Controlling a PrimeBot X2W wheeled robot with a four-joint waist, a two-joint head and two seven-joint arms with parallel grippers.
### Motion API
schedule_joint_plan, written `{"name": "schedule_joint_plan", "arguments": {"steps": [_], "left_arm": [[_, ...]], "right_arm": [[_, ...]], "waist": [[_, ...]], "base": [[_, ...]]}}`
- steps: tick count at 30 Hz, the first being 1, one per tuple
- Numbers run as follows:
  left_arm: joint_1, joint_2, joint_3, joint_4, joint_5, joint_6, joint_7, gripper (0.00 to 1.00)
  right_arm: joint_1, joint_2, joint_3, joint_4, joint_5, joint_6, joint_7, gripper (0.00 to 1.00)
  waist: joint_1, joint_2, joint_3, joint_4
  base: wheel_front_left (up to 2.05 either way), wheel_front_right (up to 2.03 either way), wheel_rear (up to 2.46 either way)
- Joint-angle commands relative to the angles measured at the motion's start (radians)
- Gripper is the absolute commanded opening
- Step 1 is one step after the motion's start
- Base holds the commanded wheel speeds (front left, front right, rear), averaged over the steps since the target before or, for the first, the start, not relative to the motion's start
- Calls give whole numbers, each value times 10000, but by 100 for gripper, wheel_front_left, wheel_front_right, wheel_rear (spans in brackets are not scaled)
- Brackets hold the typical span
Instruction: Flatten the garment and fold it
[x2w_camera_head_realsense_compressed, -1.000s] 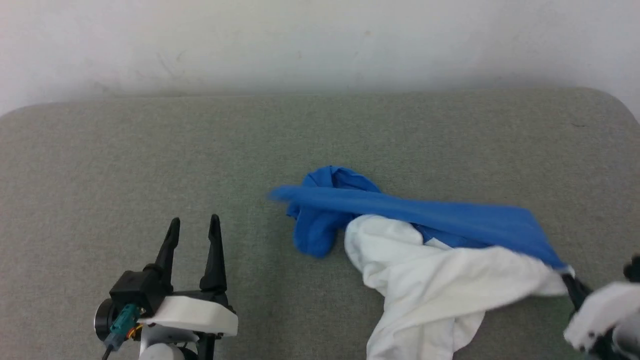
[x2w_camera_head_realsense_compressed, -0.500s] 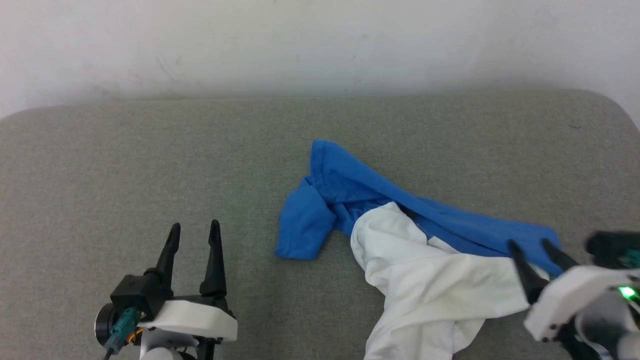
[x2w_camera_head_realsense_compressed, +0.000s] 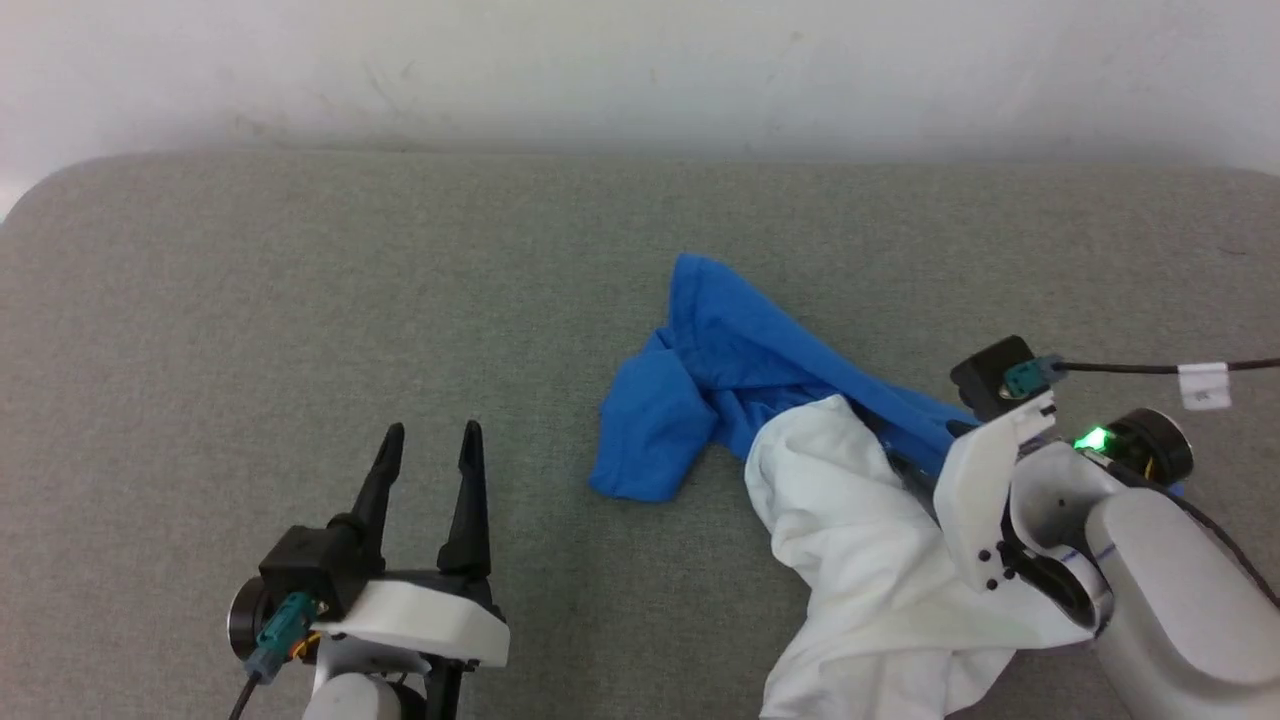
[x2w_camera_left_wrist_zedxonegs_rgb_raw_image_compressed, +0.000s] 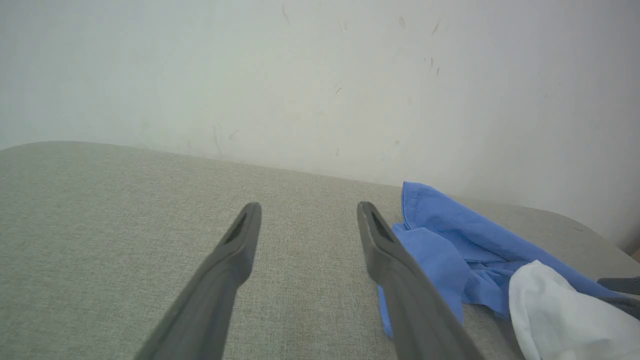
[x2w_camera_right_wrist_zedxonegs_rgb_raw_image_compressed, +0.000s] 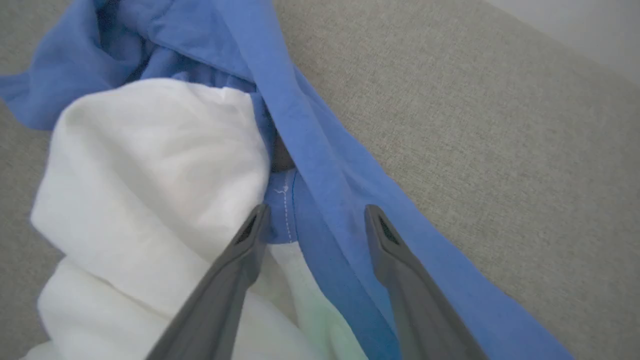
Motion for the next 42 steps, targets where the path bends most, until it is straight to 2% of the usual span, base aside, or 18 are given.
{"name": "schedule_joint_plan", "arguments": {"steps": [1, 5, 6, 7, 8, 11, 13, 16, 22, 23, 26, 30, 31, 32, 33, 38, 42], "left_arm": [[-158, -5, -47, 29, -57, 57, -47, 100], [-224, -5, -123, 56, -118, 107, -47, 100], [-229, -5, -128, 58, -125, 118, -47, 100], [-227, -5, -133, 62, -129, 125, -47, 100], [-227, -5, -141, 63, -132, 128, -47, 100], [-214, -5, -168, 73, -132, 138, -47, 100], [-174, -5, -151, 67, -128, 154, -47, 100], [-114, -5, -149, 69, -121, 164, -47, 100], [-10, -5, -103, 40, -105, 176, -47, 100], [-10, -5, -103, 40, -105, 176, -47, 100], [38, -5, -56, 23, -86, 175, -47, 100], [72, -5, 36, 37, -38, 152, -47, 100], [85, -5, 64, 45, -26, 151, -47, 100], [101, -5, 95, 47, -18, 152, -47, 100], [125, -5, 124, 51, -9, 153, -47, 100], [262, -5, 237, 191, 97, 101, -47, 100], [322, 10, 383, 310, 266, -11, -47, 100]], "right_arm": [[-350, -8, 187, 422, 33, -9, -151, 100], [-1095, 69, 354, 1779, -53, -9, -772, 100], [-1230, 121, 348, 2097, 0, -9, -873, 83], [-1370, 147, 337, 2365, 36, -9, -1017, 31], [-1512, 138, 301, 2602, 26, -9, -1236, 0], [-1779, 131, -65, 3253, 220, -9, -1879, 0], [-1886, 108, -682, 3655, 415, -9, -2381, 0], [-1877, -54, -2094, 4273, 751, -9, -3111, 0], [-1045, -634, -5539, 5648, 975, -9, -4421, 0], [-1045, -634, -5539, 5648, 975, -9, -4421, 0], [-422, -772, -7155, 6378, 943, -9, -4993, 0], [290, -685, -8523, 7044, 710, -9, -5469, 0], [405, -587, -8705, 7107, 631, -9, -5557, 13], [493, -473, -8838, 7106, 550, -9, -5672, 49], [566, -383, -8922, 7051, 439, -9, -5827, 100], [885, 119, -9459, 5782, -100, -9, -7434, 100], [1294, 847, -9468, 3819, -1044, -9, -7718, 100]], "waist": [[-1, -1, 127, 122], [-1, -1, 167, 142], [-1, -1, 163, 133], [-1, -1, 157, 118], [-1, -1, 153, 103], [-1, -1, 106, 67], [-1, -1, 44, 14], [-1, -1, -26, -46], [-1, -1, -100, -190], [-1, -1, -100, -190], [-1, -1, -110, -273], [-1, -1, -121, -382], [-1, -1, -134, -417], [-1, -1, -152, -454], [-1, -1, -176, -492], [-1, -1, -388, -606], [-1, -1, -585, -702]], "base": [[0, 0, 0], [0, 0, 0], [0, 0, 0], [0, 0, 0], [0, 0, 0], [0, 0, 0], [0, 0, 0], [0, 0, 0], [0, 0, 0], [0, 0, 0], [0, 0, 0], [0, 0, 0], [0, 0, 0], [0, 0, 0], [0, 0, 0], [0, 0, 0], [0, 0, 0]]}}
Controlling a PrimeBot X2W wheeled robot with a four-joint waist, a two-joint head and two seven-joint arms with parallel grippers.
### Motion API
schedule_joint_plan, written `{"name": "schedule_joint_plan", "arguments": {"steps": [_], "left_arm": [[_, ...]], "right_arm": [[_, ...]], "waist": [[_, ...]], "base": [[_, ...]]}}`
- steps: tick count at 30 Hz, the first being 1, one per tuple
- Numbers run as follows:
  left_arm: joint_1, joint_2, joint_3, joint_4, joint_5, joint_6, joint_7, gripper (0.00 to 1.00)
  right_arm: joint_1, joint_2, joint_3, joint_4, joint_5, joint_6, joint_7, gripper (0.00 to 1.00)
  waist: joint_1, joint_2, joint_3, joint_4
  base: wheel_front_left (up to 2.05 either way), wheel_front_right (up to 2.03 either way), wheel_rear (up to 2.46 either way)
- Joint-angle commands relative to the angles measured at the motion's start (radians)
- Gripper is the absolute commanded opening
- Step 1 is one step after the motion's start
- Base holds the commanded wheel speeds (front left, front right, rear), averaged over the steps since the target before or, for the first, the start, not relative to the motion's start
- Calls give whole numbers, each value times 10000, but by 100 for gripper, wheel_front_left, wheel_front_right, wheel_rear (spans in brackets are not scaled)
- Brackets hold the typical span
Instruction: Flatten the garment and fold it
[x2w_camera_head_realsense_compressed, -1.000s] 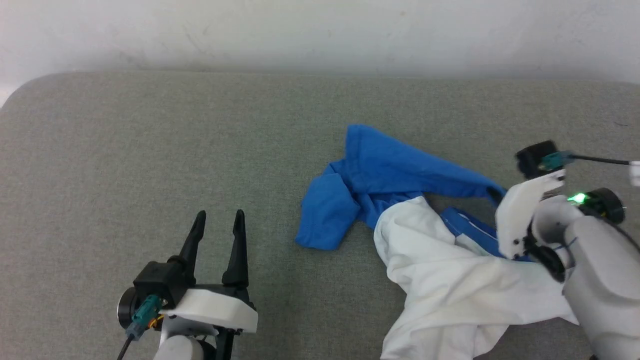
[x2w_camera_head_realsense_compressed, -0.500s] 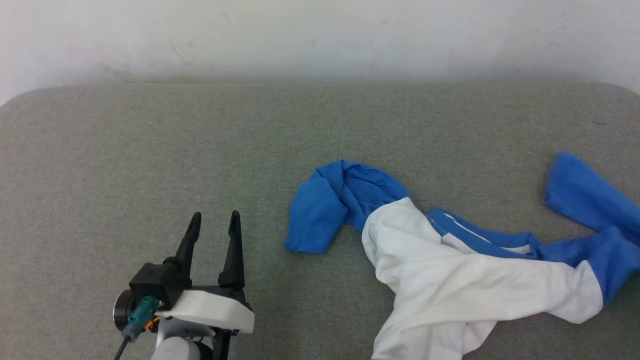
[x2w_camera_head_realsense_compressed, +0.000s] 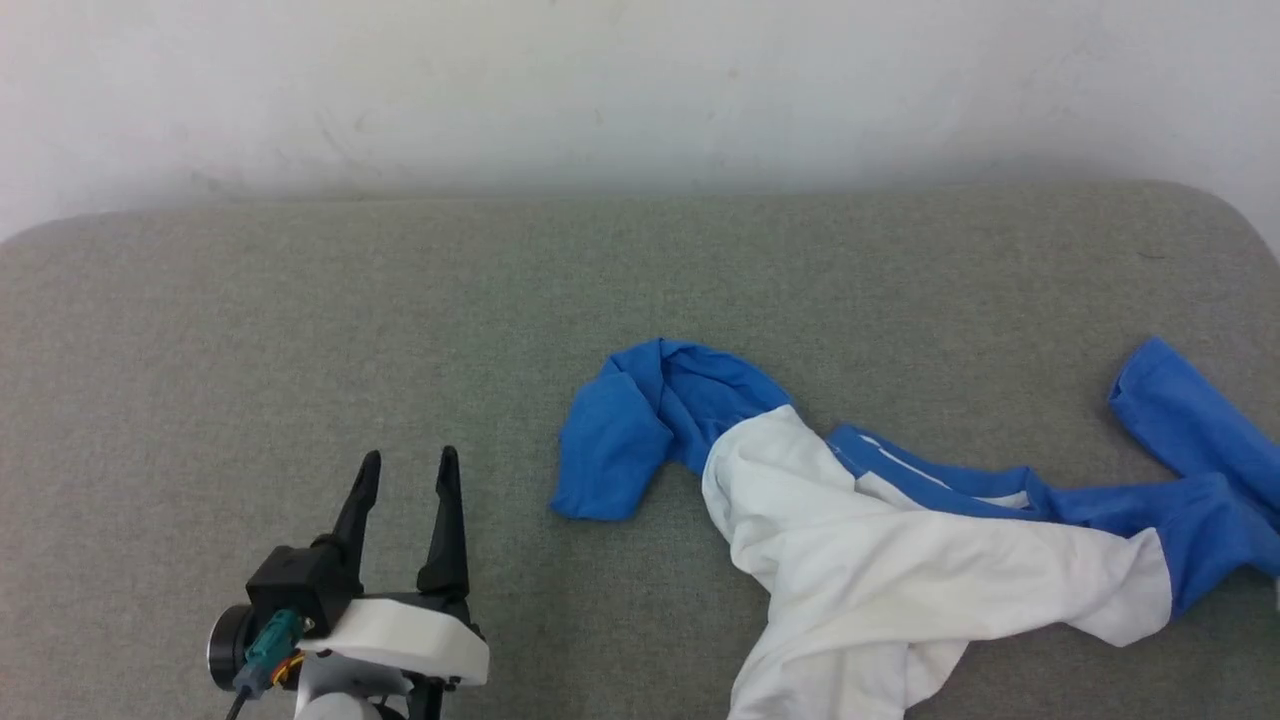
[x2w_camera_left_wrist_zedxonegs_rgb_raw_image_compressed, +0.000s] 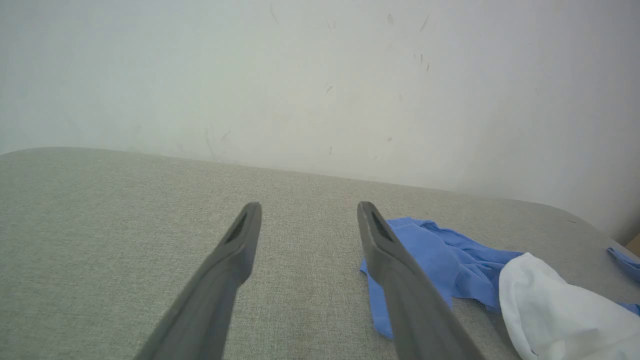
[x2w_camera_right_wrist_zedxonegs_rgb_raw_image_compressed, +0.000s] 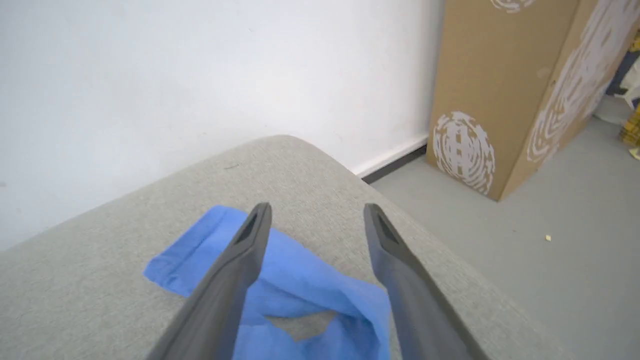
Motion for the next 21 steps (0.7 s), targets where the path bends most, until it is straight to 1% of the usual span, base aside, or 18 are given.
{"name": "schedule_joint_plan", "arguments": {"steps": [1, 5, 8, 12, 15, 18, 21], "left_arm": [[110, 13, 49, 45, 108, -96, -47, 100], [117, 88, 63, 263, 265, -224, -47, 100], [32, 189, 10, 480, 345, -345, -47, 100], [-471, 300, -269, 969, 381, -578, 129, 100], [-1087, 350, -460, 1519, 259, -747, 677, 100], [-1845, 413, -717, 2225, 84, -923, 1505, 100], [-2590, 524, -953, 3130, -192, -1058, 2596, 100]], "right_arm": [[211, 242, 132, -350, -259, -7, -42, 100], [1026, 1378, 1164, -2536, -1106, -7, -54, 100], [1741, 1789, 2278, -3779, -1362, -7, 52, 100], [2672, 1930, 3842, -5316, -1332, -7, 541, 100], [3152, 1950, 4834, -6314, -1195, -7, 906, 100], [3434, 1954, 5445, -6982, -949, -7, 1219, 100], [3549, 1956, 5828, -7418, -833, -7, 1450, 100]], "waist": [[1, -1, -139, -93], [1, -1, -409, -307], [1, -1, -562, -537], [1, -1, -500, -809], [1, -1, -362, -1078], [1, -1, -200, -1304], [1, -1, -52, -1539]], "base": [[0, 0, 0], [0, 0, 0], [0, 0, 0], [0, 0, 0], [0, 0, 0], [0, 0, 0], [0, 0, 0]]}}
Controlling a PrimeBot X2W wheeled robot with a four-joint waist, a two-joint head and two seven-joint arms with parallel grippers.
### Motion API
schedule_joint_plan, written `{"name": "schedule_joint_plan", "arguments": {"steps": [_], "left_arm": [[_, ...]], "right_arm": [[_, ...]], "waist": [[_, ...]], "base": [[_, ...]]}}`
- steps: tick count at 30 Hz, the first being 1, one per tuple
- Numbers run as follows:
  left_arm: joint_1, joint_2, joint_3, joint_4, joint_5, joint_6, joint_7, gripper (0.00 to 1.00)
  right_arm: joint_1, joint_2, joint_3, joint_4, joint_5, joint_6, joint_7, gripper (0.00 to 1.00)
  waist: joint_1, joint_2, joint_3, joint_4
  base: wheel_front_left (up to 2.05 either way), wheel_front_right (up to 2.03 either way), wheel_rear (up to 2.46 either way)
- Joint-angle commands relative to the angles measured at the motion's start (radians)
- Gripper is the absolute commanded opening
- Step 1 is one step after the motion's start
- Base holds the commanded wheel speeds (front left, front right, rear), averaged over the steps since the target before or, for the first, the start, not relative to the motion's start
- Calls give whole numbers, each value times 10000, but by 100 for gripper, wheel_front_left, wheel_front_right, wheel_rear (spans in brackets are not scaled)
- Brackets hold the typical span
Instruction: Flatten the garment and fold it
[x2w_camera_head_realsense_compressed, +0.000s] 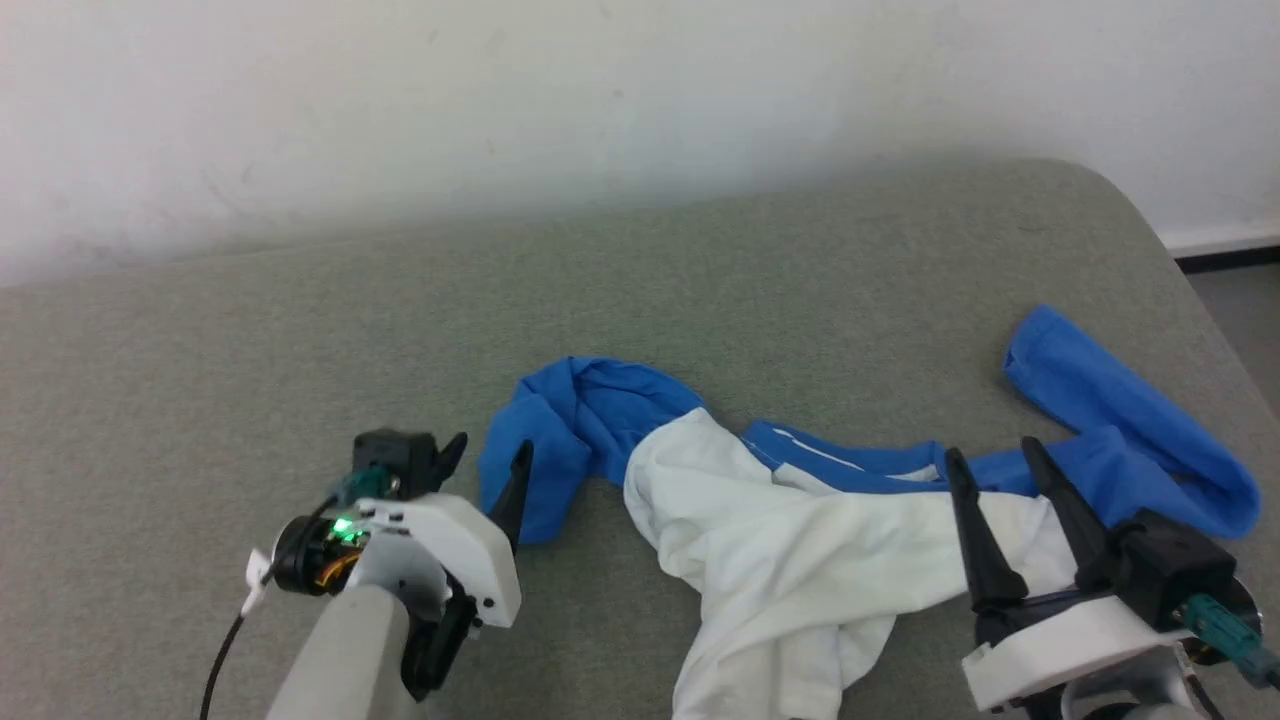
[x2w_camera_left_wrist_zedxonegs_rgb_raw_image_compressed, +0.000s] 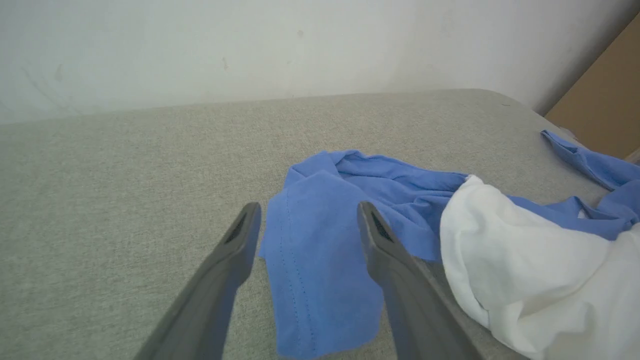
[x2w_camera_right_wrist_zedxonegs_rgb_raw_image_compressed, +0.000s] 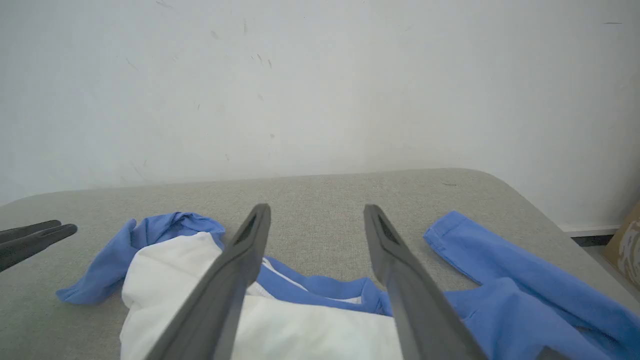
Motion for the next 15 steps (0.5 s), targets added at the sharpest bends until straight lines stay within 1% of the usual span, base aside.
{"name": "schedule_joint_plan", "arguments": {"steps": [1, 7, 11, 12, 13, 14, 15], "left_arm": [[-251, 117, -54, 296, -120, -52, 312, 100], [-1226, 423, -620, 2153, -751, -157, 2272, 100], [-1601, 596, -1385, 2991, -1249, -169, 3623, 100], [-1643, 643, -1553, 3072, -1419, -170, 3837, 52], [-1655, 687, -1719, 3122, -1585, -171, 4019, 15], [-1660, 761, -1910, 3120, -1711, -171, 4130, 0], [-1663, 838, -2064, 3066, -1838, -171, 4137, 0]], "right_arm": [[77, 14, 94, -140, 58, -7, 64, 100], [50, 15, 378, -325, 237, -7, 217, 100], [8, 15, 417, -291, 356, -7, 169, 100], [7, 15, 414, -268, 373, -7, 145, 100], [11, 15, 400, -245, 418, -7, 120, 100], [14, 15, 382, -226, 450, -7, 99, 100], [12, 15, 350, -211, 460, -7, 79, 100]], "waist": [[0, 0, 232, -283], [0, 0, 445, -612], [0, 0, 557, -689], [0, 0, 570, -691], [0, 0, 571, -684], [0, 0, 577, -666], [0, 0, 581, -631]], "base": [[0, 0, 0], [0, 0, 0], [0, 0, 0], [0, 0, 0], [0, 0, 0], [0, 0, 0], [0, 0, 0]]}}
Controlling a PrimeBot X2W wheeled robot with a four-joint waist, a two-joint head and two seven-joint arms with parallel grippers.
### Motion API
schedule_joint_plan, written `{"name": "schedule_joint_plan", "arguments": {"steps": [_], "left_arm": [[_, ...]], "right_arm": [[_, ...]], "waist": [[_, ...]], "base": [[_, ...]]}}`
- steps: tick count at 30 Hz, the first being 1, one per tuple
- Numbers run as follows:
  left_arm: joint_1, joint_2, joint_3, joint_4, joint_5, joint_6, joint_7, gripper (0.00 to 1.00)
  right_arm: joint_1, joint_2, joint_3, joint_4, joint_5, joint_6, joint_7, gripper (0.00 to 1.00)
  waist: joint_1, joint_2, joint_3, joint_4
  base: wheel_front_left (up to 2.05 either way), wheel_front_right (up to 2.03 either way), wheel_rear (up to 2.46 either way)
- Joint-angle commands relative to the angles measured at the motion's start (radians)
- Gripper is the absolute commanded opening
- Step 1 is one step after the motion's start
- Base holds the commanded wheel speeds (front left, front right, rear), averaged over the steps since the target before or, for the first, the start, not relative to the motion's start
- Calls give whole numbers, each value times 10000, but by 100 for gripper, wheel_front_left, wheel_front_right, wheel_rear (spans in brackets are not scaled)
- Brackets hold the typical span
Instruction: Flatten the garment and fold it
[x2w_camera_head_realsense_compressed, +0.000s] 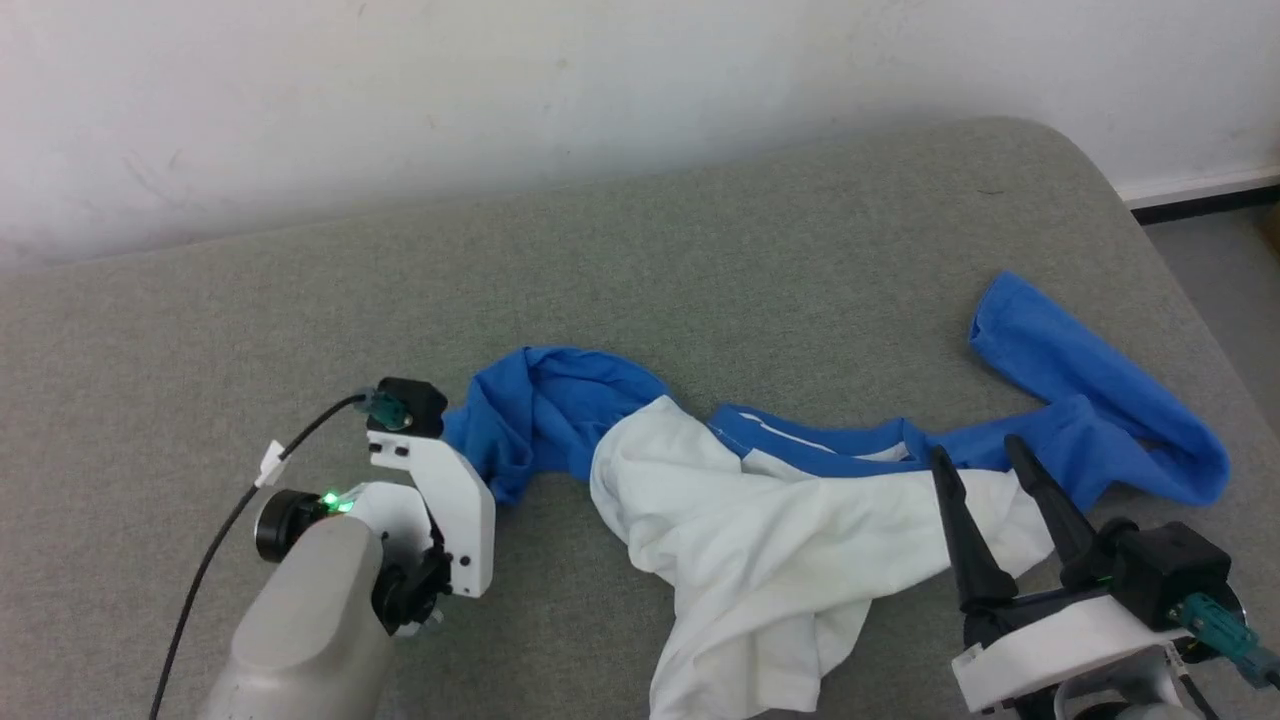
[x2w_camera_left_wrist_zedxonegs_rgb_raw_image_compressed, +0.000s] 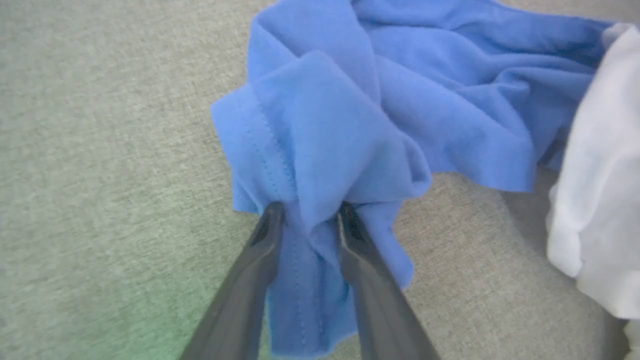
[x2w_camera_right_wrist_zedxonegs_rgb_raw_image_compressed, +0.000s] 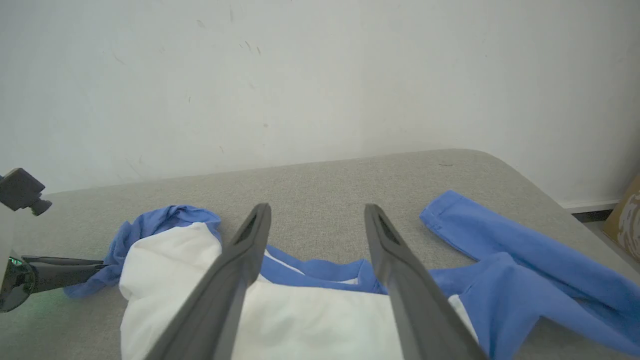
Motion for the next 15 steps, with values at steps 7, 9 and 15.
{"name": "schedule_joint_plan", "arguments": {"steps": [7, 9, 15], "left_arm": [[961, 744, 151, -904, -336, 220, -1431, 0], [1414, 1112, 495, -1634, -370, 572, -1798, 0], [3485, 2005, 1588, -4556, -707, 1766, -1846, 0]], "right_arm": [[142, 18, -278, 33, 139, -9, -168, 100], [240, 18, -363, 5, 144, -9, -158, 100], [460, 18, -582, -133, 166, -9, -111, 100]], "waist": [[0, -1, -206, 554], [0, -1, -294, 788], [0, -1, -420, 1545]], "base": [[0, 0, 0], [0, 0, 0], [0, 0, 0]]}}
